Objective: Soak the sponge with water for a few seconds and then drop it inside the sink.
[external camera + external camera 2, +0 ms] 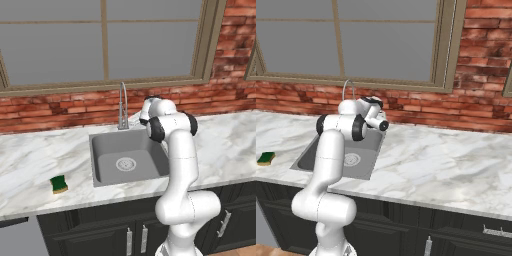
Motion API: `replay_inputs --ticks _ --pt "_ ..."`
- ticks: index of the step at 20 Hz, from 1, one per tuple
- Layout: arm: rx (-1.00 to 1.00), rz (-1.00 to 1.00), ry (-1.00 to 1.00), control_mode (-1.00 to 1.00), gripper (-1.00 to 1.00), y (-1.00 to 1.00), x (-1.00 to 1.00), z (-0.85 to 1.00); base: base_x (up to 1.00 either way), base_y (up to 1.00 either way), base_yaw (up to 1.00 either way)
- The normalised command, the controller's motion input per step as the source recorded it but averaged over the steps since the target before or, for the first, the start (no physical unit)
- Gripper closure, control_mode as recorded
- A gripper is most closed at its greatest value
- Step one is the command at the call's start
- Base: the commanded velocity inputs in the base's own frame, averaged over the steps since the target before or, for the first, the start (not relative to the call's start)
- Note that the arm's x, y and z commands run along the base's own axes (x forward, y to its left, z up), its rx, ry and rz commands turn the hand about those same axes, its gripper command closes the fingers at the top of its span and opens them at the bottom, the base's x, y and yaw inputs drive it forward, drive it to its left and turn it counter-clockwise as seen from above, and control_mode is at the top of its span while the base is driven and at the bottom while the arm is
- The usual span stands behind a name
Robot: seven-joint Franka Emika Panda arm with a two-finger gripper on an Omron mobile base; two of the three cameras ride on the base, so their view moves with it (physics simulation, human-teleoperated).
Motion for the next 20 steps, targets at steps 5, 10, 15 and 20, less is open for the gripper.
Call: replay_inputs --ticks 5,10,15,20 --pt "0.0 -0.07 0.0 -1.0 -1.0 0.0 0.19 -0.15 0.0 0.0 0.0" --pt "0.0 -0.15 0.0 -1.0 -1.0 0.0 0.01 -0.13 0.0 0.0 0.0" --pt "0.0 -0.19 0.0 -1.0 -1.0 0.0 0.01 -0.2 0.0 0.0 0.0" --pt "0.0 -0.17 0.0 -1.0 -1.0 0.0 0.05 -0.24 0.0 0.0 0.0"
